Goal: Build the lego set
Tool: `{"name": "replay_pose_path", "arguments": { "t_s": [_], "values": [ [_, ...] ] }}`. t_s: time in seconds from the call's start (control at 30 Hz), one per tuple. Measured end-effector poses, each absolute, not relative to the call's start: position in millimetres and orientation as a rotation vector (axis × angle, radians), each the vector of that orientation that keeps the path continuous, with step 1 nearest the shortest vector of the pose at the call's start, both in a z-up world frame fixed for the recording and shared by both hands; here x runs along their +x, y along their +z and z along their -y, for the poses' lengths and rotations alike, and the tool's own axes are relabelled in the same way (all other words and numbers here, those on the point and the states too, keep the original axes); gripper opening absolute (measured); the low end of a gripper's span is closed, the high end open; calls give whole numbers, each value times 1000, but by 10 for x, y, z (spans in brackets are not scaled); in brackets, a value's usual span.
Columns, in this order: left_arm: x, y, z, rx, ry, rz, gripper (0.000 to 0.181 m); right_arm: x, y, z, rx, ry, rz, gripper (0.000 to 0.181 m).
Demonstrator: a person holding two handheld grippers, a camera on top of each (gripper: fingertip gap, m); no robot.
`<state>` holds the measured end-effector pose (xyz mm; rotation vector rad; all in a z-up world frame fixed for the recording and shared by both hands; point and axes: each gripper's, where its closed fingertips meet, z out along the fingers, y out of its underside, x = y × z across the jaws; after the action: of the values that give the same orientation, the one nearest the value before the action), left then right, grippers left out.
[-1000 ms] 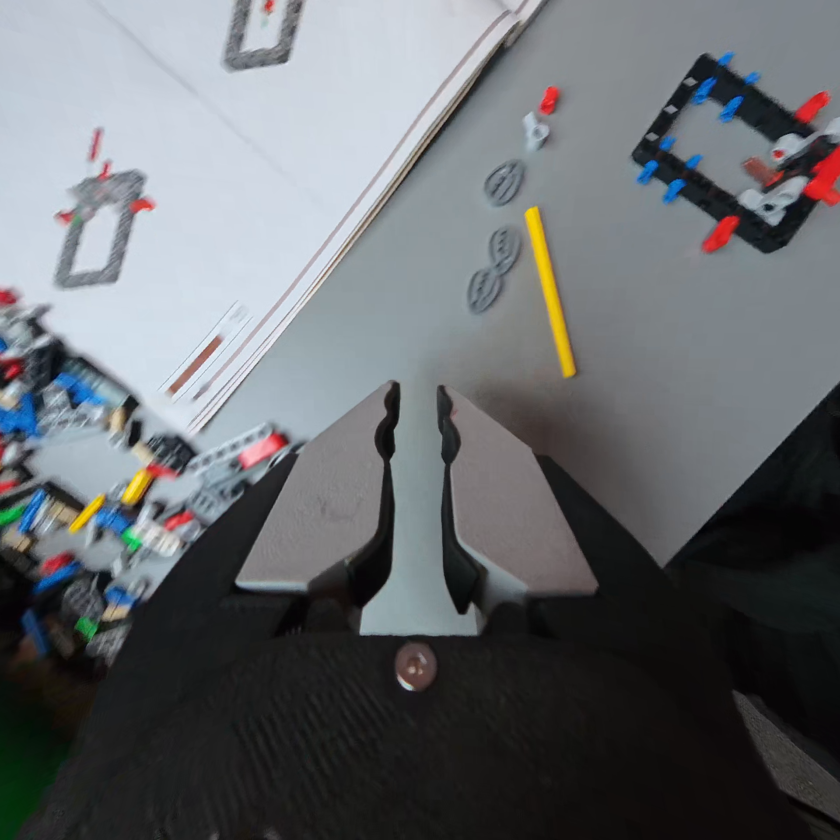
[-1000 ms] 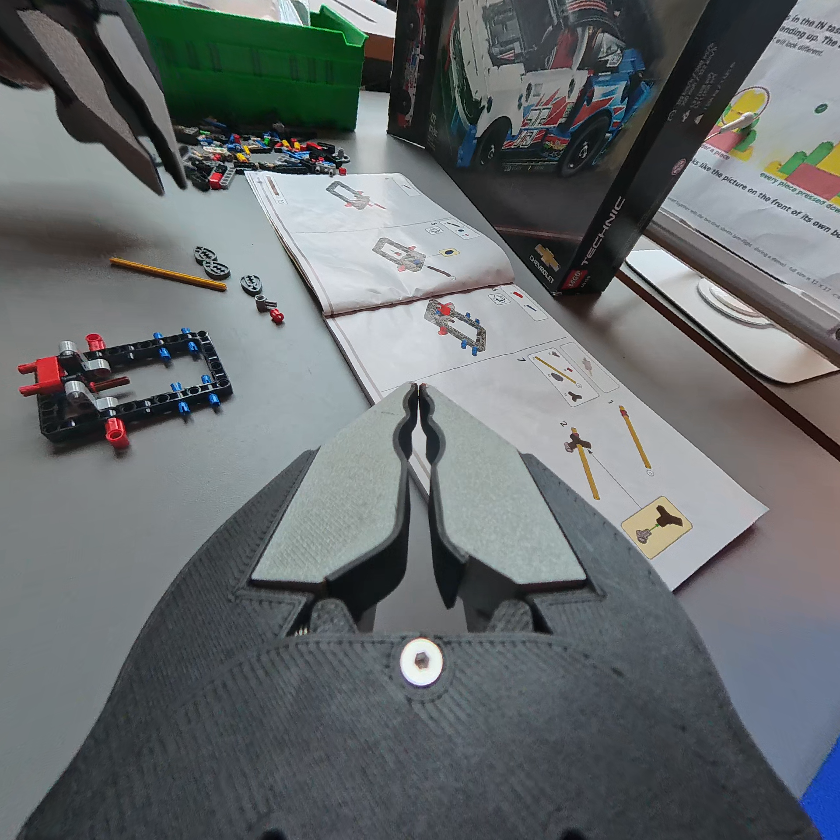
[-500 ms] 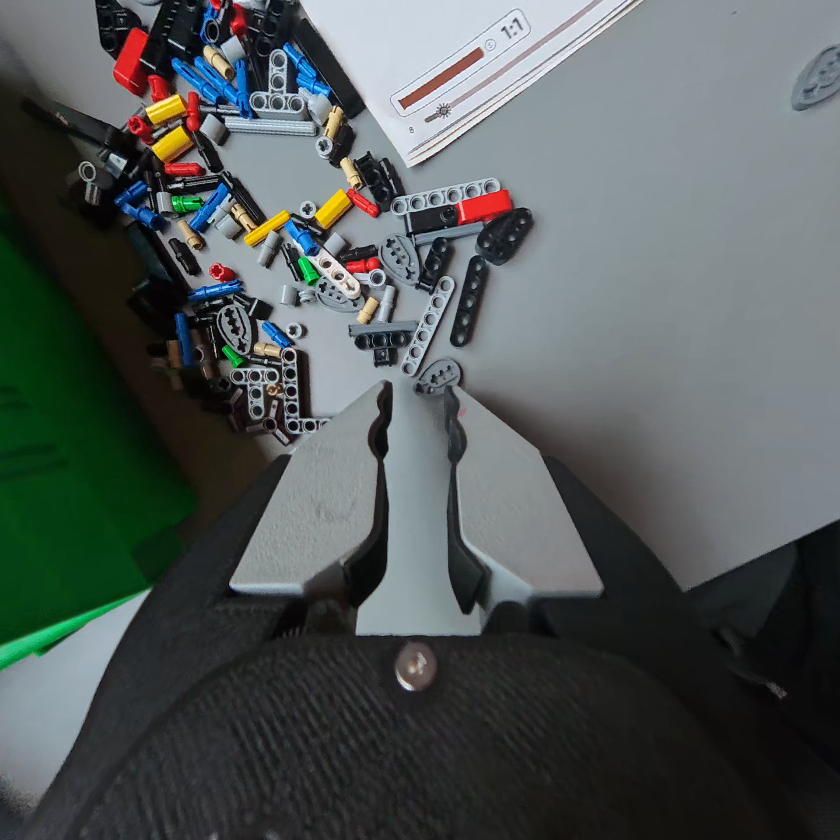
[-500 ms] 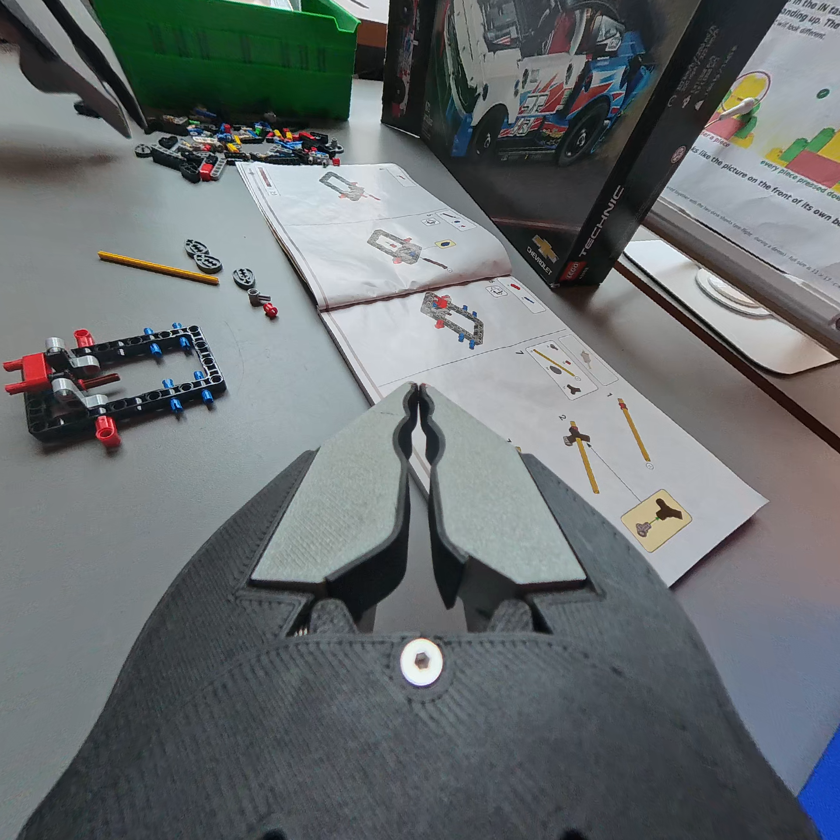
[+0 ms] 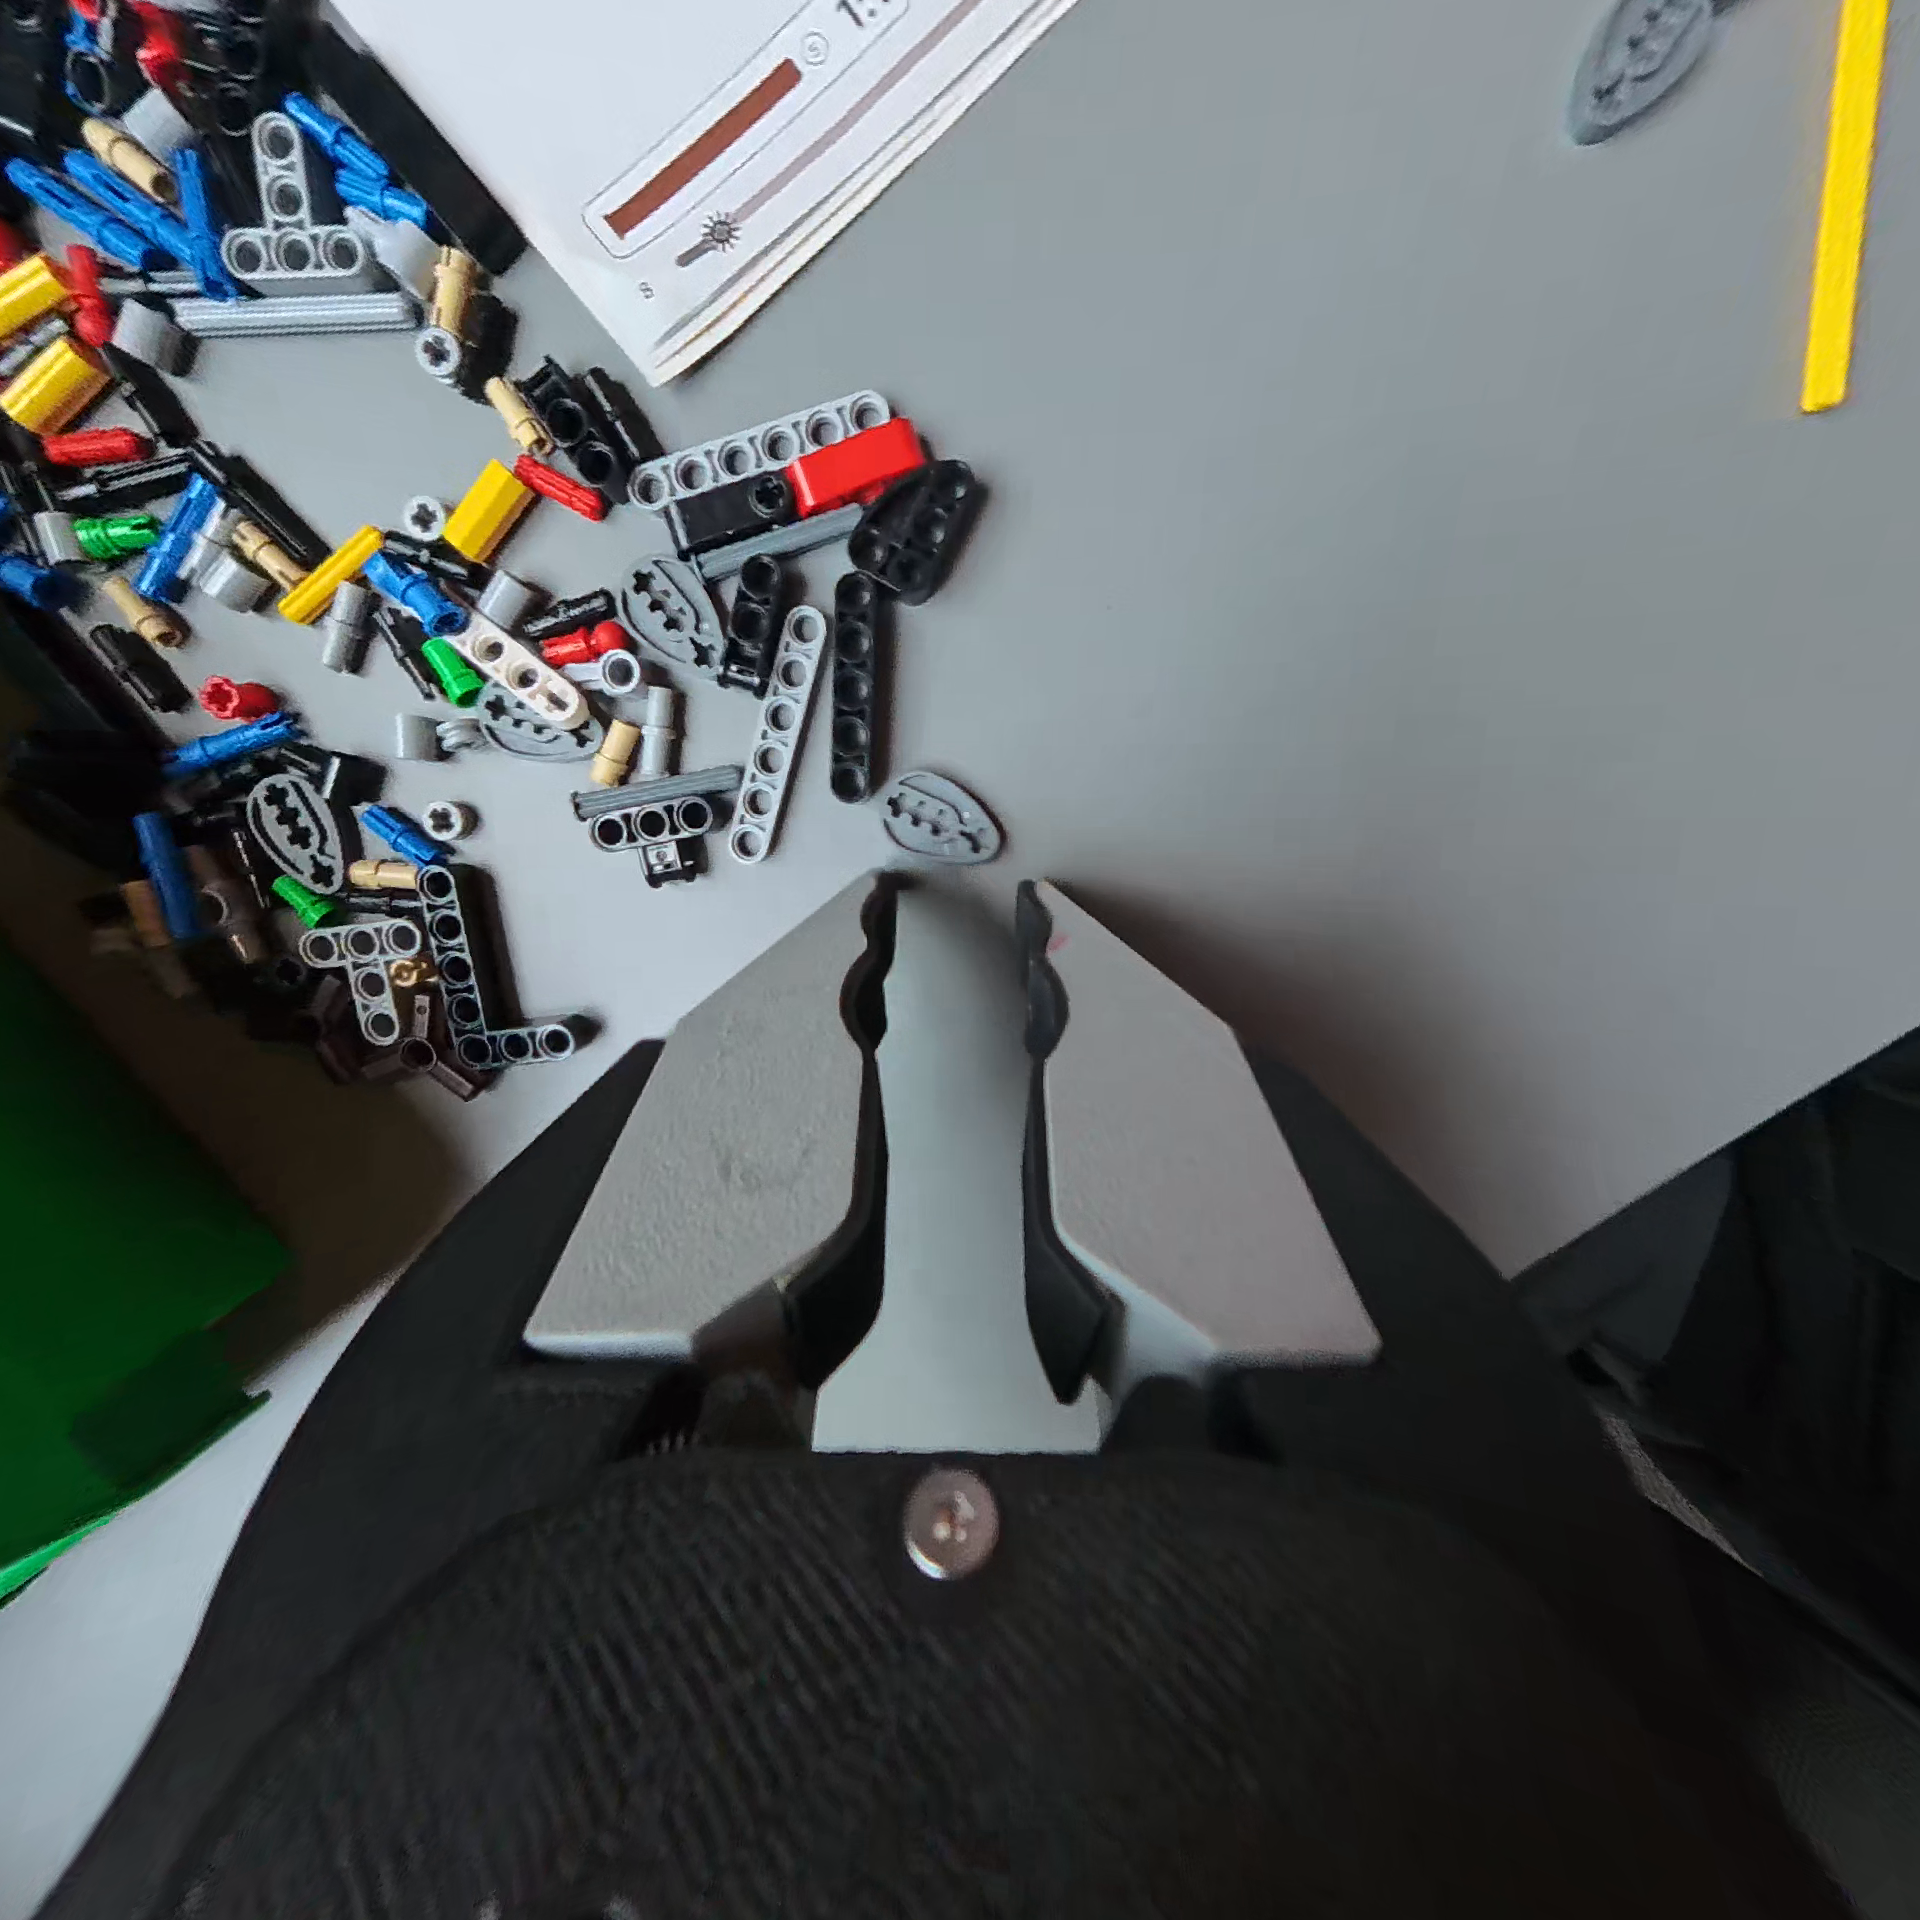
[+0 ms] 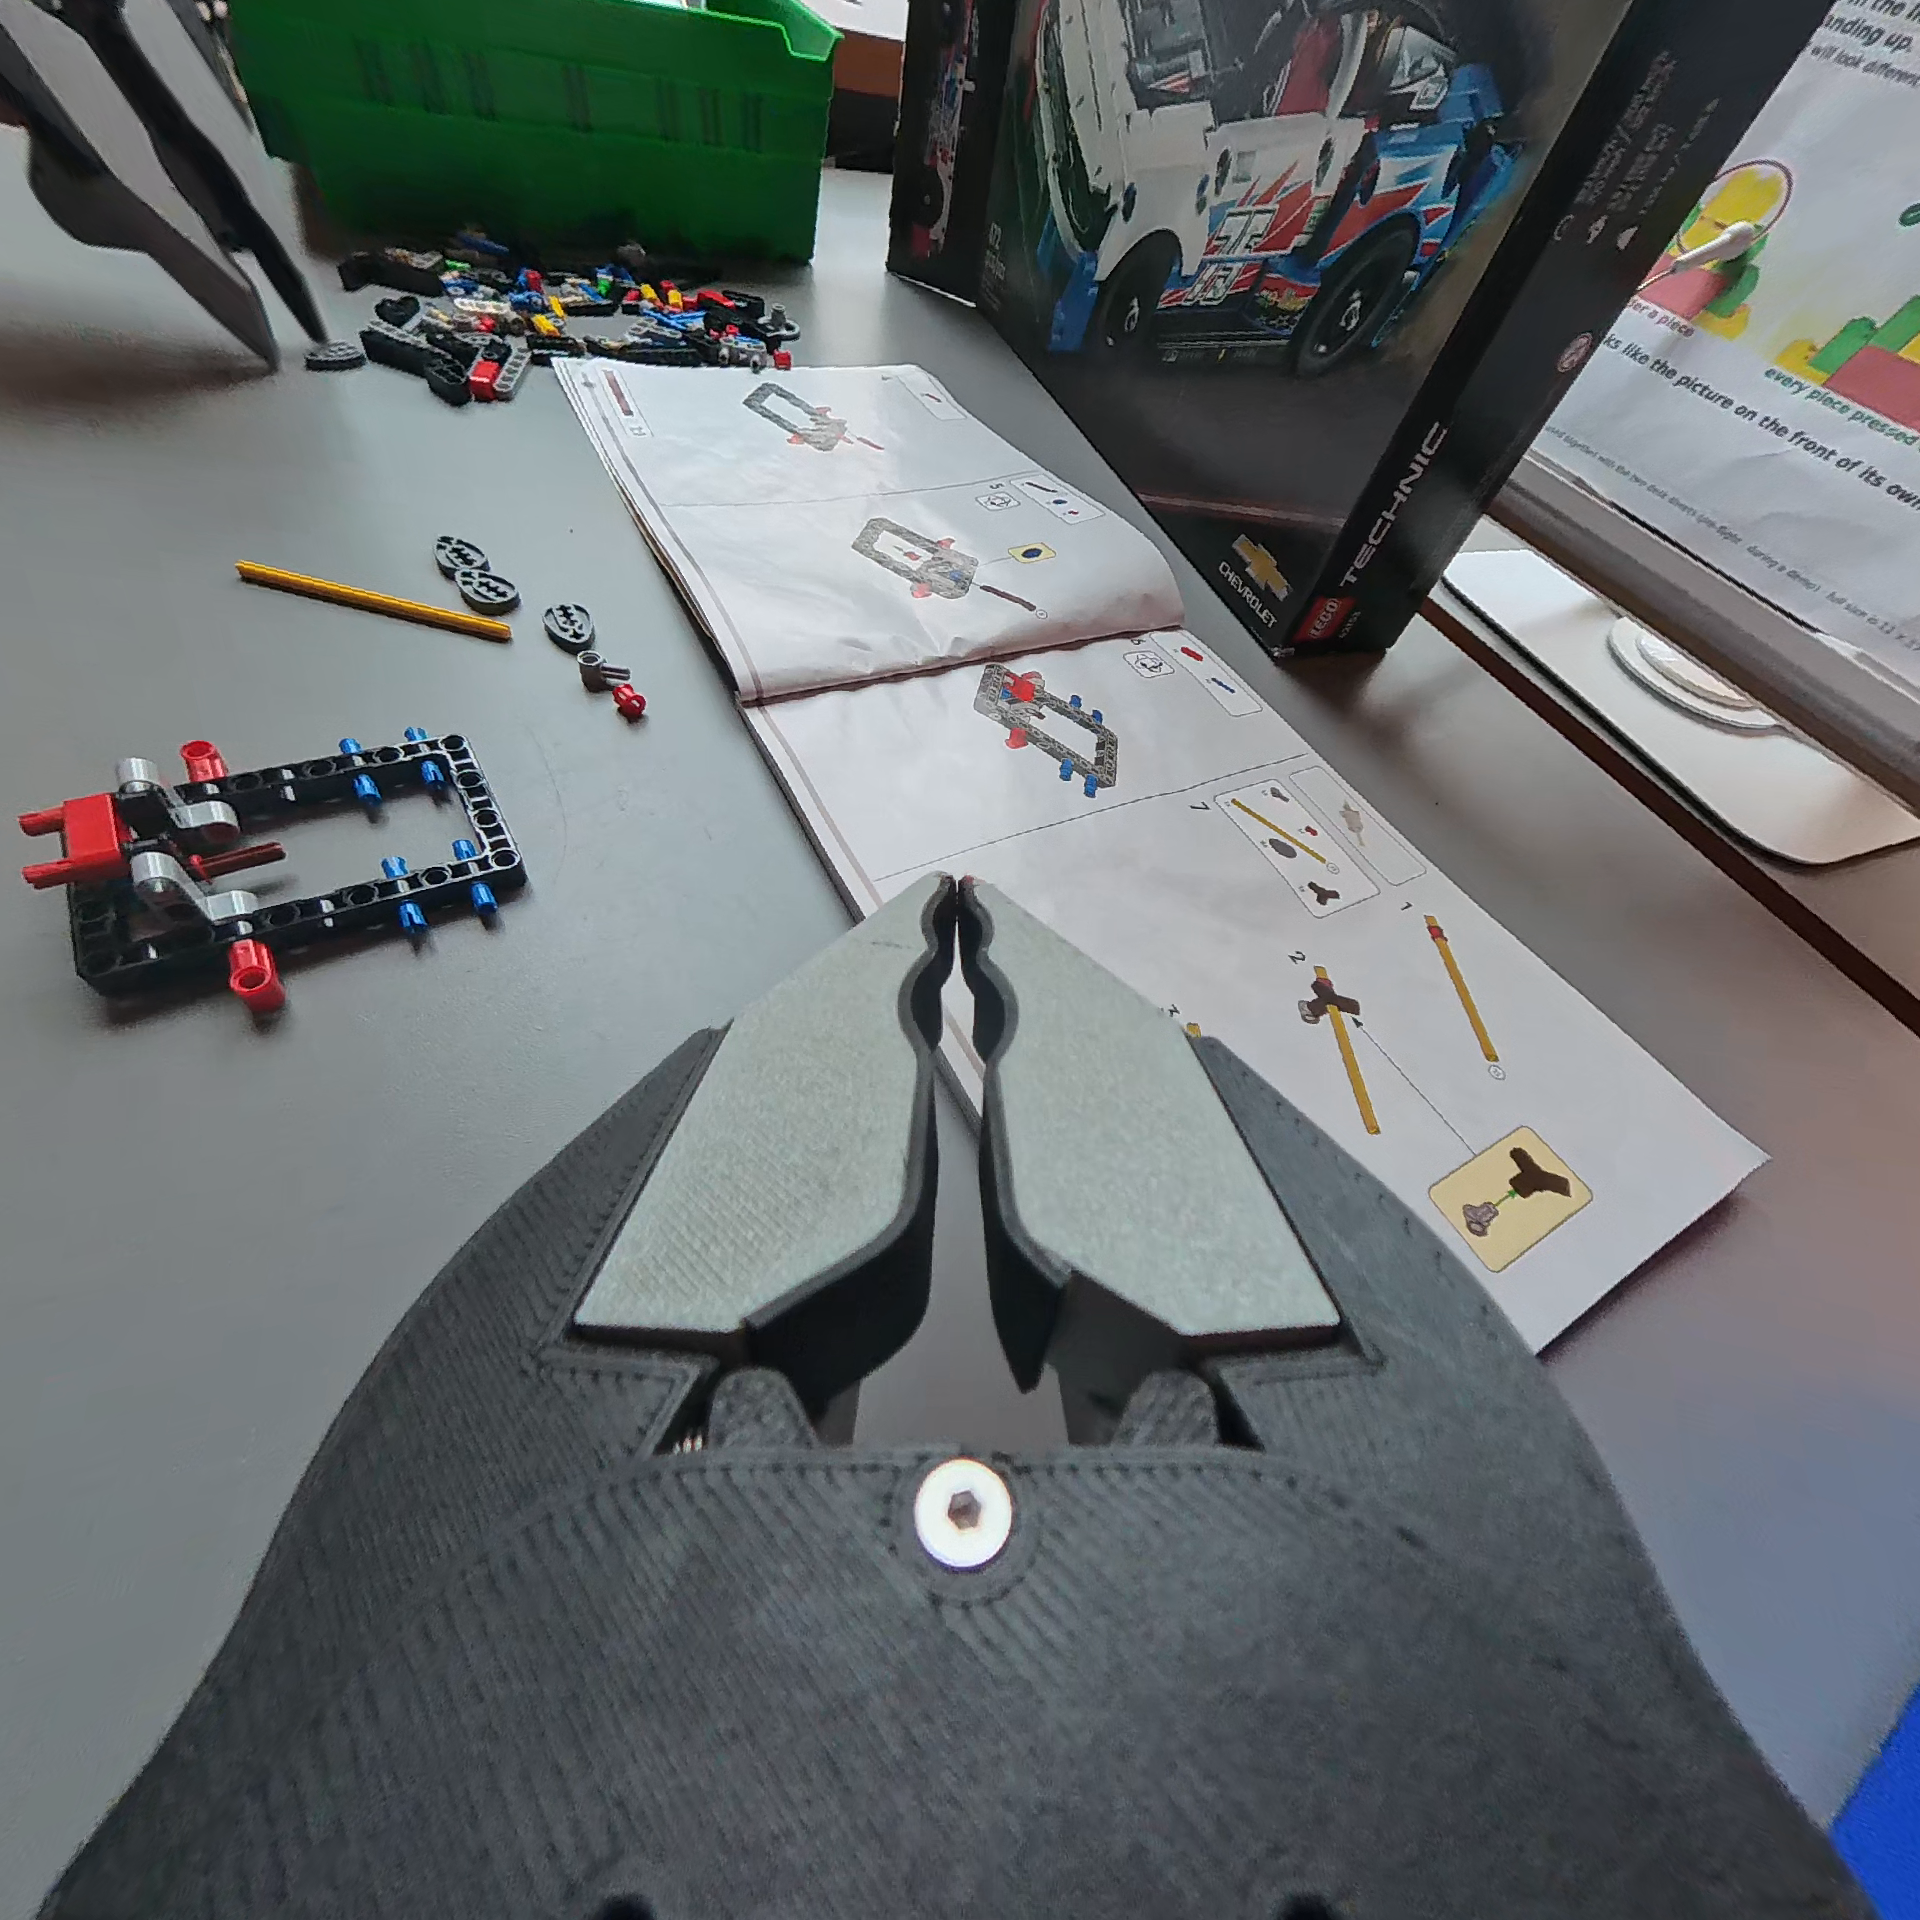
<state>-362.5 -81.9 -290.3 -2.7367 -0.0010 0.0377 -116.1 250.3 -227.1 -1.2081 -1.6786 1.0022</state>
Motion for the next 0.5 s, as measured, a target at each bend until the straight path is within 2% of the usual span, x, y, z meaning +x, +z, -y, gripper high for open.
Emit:
{"name": "replay_pose_path", "arguments": {
  "t_s": [0.17,0.3,0.5],
  "values": [
    [-3573,-2896,660,-2659,-46,126,29,-1159,-2269,-2506,-1209,1003,1676,0],
    [-3644,-2900,637,-2639,-8,224,16,-1157,-2265,-2509,-1210,1003,1673,0],
    [-3548,-2899,697,-2662,-22,224,15,-1156,-2260,-2504,-1206,1002,1675,0]
  ]
}}
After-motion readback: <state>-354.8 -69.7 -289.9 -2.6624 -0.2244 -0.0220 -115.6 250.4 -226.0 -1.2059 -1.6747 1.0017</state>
